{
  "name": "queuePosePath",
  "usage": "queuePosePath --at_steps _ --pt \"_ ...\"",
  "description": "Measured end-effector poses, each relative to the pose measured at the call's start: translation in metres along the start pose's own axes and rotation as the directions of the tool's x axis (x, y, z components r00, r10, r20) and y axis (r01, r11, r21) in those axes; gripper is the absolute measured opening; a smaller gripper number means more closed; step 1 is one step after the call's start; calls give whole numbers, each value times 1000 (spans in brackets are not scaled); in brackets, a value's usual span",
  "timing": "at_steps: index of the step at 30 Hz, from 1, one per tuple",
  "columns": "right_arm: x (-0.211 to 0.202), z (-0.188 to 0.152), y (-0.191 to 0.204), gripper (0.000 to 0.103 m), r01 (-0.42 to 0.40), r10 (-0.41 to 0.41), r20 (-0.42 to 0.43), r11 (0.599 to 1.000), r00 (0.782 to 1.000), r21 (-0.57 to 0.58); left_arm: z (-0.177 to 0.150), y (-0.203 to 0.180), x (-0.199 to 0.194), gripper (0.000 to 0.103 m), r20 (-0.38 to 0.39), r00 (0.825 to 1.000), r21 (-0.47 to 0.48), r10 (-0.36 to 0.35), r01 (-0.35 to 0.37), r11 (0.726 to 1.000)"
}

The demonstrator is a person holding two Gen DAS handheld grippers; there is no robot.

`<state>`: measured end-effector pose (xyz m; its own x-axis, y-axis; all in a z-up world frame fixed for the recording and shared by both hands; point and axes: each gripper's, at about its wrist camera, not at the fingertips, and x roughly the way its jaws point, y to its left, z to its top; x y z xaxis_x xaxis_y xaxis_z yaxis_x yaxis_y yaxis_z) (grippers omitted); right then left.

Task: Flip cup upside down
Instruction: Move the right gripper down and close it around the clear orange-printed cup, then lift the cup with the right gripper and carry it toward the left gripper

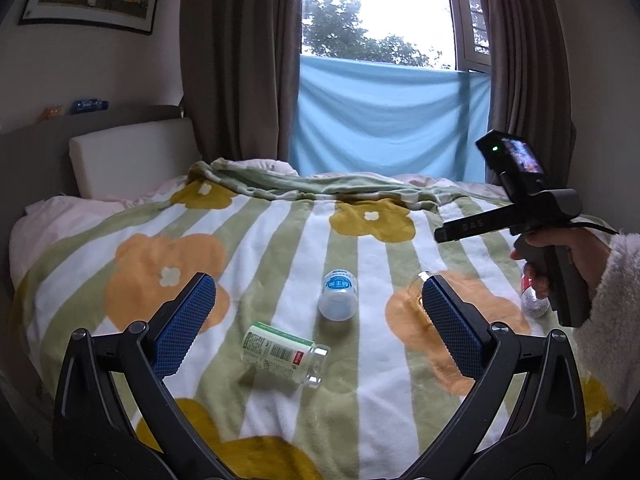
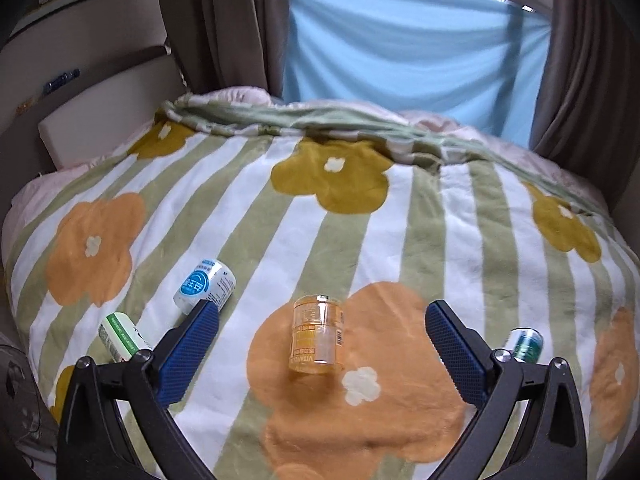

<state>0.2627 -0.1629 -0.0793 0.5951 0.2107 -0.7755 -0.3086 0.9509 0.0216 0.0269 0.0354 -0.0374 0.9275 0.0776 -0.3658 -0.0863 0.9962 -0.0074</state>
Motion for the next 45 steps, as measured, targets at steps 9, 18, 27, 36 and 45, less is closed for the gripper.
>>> queuePosePath --at_steps 9,18,27,36,45 --pt "122 -4 10 103 -50 43 -318 999 947 -16 -11 13 23 103 -63 998 -23 24 -25 999" --pt "159 -9 10 96 54 -90 -377 993 922 -106 -20 21 37 103 -97 995 -46 13 -18 999" --pt "181 -13 -6 79 120 -178 -434 980 883 -157 -23 24 37 103 -103 995 -50 11 -16 999" --pt "185 -5 -8 55 83 -142 -462 986 876 -144 -24 26 37 103 -100 995 -59 -1 -4 998" --pt "154 0 -5 54 67 -110 -417 991 902 -118 -23 27 35 103 -92 996 -62 -3 -3 998"
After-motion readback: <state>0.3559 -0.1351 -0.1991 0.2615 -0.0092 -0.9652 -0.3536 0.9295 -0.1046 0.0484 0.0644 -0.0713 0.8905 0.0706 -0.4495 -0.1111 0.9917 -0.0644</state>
